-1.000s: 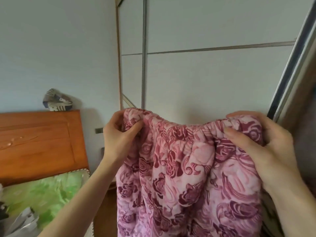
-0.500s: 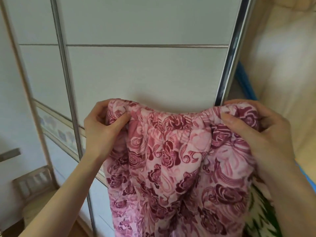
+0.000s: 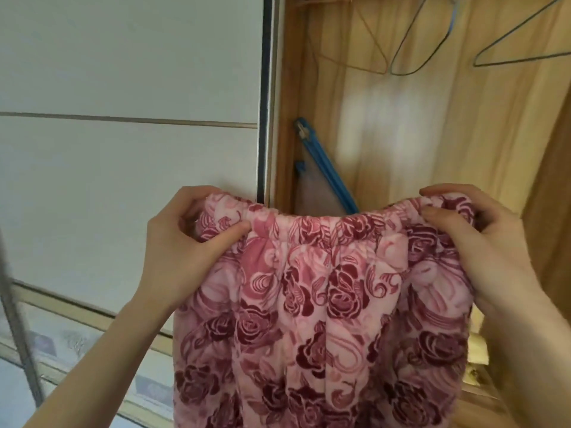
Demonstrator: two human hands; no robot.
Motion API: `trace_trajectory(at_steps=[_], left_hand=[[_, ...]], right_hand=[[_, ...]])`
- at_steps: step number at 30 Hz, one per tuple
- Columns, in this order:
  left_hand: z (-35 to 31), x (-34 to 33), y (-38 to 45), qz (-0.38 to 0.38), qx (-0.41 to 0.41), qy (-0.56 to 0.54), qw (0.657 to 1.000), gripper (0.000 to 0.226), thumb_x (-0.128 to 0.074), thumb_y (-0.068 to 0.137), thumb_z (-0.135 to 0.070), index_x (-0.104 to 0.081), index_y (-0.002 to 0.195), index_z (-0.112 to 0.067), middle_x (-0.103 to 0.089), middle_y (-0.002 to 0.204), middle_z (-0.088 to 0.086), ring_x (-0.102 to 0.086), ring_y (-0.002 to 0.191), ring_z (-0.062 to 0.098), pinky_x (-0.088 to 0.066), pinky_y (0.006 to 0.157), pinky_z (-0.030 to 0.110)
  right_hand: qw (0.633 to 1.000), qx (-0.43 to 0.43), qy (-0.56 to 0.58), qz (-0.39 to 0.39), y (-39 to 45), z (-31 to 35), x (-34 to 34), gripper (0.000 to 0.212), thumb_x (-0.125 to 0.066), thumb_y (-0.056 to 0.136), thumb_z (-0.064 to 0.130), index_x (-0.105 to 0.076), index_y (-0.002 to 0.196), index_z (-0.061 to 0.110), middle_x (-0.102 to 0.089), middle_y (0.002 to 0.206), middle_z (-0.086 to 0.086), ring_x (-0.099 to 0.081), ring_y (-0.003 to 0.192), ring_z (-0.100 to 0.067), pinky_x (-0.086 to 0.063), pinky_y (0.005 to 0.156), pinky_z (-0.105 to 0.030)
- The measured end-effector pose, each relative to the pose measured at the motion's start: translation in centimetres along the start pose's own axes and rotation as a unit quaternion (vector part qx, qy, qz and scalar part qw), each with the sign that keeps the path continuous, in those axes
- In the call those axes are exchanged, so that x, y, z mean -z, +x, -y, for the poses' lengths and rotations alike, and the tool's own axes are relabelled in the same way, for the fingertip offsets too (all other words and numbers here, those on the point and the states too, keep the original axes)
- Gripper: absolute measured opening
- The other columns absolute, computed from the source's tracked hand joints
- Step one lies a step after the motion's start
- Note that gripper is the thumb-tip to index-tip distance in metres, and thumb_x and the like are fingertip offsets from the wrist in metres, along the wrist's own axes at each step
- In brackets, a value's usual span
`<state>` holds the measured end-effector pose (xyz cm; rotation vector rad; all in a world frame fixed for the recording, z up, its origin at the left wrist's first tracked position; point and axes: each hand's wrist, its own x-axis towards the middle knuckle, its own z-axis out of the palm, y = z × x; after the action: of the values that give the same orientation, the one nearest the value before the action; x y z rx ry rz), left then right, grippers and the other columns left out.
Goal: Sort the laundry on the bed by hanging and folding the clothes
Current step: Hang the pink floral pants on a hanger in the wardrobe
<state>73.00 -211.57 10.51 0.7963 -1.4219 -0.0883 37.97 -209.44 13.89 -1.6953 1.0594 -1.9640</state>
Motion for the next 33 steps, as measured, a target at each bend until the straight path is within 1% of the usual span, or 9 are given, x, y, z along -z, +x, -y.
trace_trajectory(at_steps=[6, 11, 14, 18, 20, 23, 26, 29, 33], left_hand=[[-2.8, -5.5, 0.7, 0.023, -0.049, 0.007, 0.999, 0.045, -0.085, 0.075, -0.05, -0.066, 0.114, -0.039, -0.071, 0.107, -0.028, -0.069, 0.099, -0.008, -0.05, 0.082, 0.004], [-5.4, -9.8, 0.8, 0.035, -0.103, 0.05, 0.993, 0.047, -0.081, 0.083, -0.055, -0.06, 0.123, -0.042, -0.063, 0.119, -0.036, -0.061, 0.105, -0.019, -0.042, 0.088, -0.003], [-6.3, -12.4, 1.5, 0.085, -0.109, 0.012, 0.99, 0.054, -0.077, 0.092, -0.042, -0.055, 0.141, -0.036, -0.061, 0.131, -0.029, -0.059, 0.121, -0.01, -0.043, 0.098, 0.005], [-6.6, -15.1, 2.9, 0.148, -0.12, -0.034, 0.981, 0.023, -0.062, 0.102, -0.027, -0.058, 0.124, -0.029, -0.061, 0.114, -0.011, -0.062, 0.112, 0.014, -0.047, 0.096, 0.024], [-6.5, -16.0, 3.7, 0.164, -0.096, -0.068, 0.98, 0.015, -0.06, 0.104, -0.026, -0.057, 0.117, -0.032, -0.06, 0.105, -0.011, -0.062, 0.103, 0.01, -0.047, 0.089, 0.02], [-6.4, -16.9, 4.8, 0.175, -0.071, -0.105, 0.976, 0.009, -0.059, 0.105, -0.028, -0.058, 0.113, -0.027, -0.063, 0.098, -0.008, -0.063, 0.088, 0.002, -0.05, 0.078, 0.016], [-5.7, -16.5, 6.5, 0.153, -0.069, -0.101, 0.981, 0.012, -0.06, 0.105, -0.029, -0.059, 0.115, -0.022, -0.065, 0.101, -0.008, -0.065, 0.092, 0.005, -0.053, 0.079, 0.019], [-5.0, -16.0, 7.8, 0.098, -0.06, -0.111, 0.987, 0.011, -0.062, 0.103, -0.029, -0.062, 0.112, -0.024, -0.067, 0.103, -0.011, -0.066, 0.094, 0.004, -0.051, 0.078, 0.014], [-5.8, -17.9, 7.2, 0.146, -0.077, -0.13, 0.978, 0.016, -0.066, 0.102, -0.031, -0.064, 0.115, -0.02, -0.069, 0.107, -0.007, -0.068, 0.098, 0.007, -0.053, 0.082, 0.016]], right_hand=[[0.994, 0.05, -0.088, -0.038, 1.9, 0.7, 5.1, 0.021, -0.079, 0.086, 0.017, -0.076, 0.099, 0.032, -0.076, 0.094, 0.013, -0.072, 0.085, 0.0, -0.058, 0.07, -0.016], [0.988, 0.054, -0.126, -0.07, 3.1, 0.1, 8.9, 0.02, -0.078, 0.087, 0.019, -0.075, 0.101, 0.032, -0.076, 0.094, 0.013, -0.072, 0.084, -0.002, -0.059, 0.072, -0.019], [0.987, 0.043, -0.131, -0.083, 3.9, -0.3, 10.9, 0.02, -0.077, 0.087, 0.019, -0.074, 0.101, 0.033, -0.076, 0.093, 0.013, -0.072, 0.085, -0.004, -0.059, 0.073, -0.028], [0.988, 0.033, -0.118, -0.089, 4.9, -1.0, 12.9, 0.02, -0.076, 0.088, 0.017, -0.074, 0.102, 0.031, -0.076, 0.092, 0.01, -0.073, 0.083, -0.005, -0.06, 0.069, -0.024], [0.989, 0.038, -0.108, -0.094, 5.5, -1.3, 13.8, 0.02, -0.076, 0.088, 0.015, -0.074, 0.101, 0.03, -0.076, 0.091, 0.011, -0.072, 0.081, -0.003, -0.056, 0.067, -0.015], [0.99, 0.038, -0.096, -0.1, 6.5, -1.6, 14.9, 0.02, -0.077, 0.086, 0.019, -0.073, 0.102, 0.03, -0.076, 0.091, 0.006, -0.072, 0.081, -0.006, -0.058, 0.068, -0.02], [0.986, 0.045, -0.097, -0.127, 7.4, -1.5, 16.3, 0.024, -0.076, 0.077, 0.03, -0.072, 0.101, 0.029, -0.076, 0.091, 0.003, -0.069, 0.079, -0.008, -0.057, 0.069, -0.024], [0.983, 0.049, -0.086, -0.156, 8.3, -1.4, 17.8, 0.023, -0.081, 0.08, 0.022, -0.073, 0.1, 0.031, -0.077, 0.093, 0.004, -0.071, 0.077, -0.006, -0.059, 0.066, -0.024], [0.988, 0.046, -0.115, -0.088, 9.0, -1.2, 16.8, 0.023, -0.077, 0.086, 0.02, -0.071, 0.103, 0.035, -0.076, 0.093, 0.013, -0.073, 0.08, -0.004, -0.06, 0.066, -0.025]])
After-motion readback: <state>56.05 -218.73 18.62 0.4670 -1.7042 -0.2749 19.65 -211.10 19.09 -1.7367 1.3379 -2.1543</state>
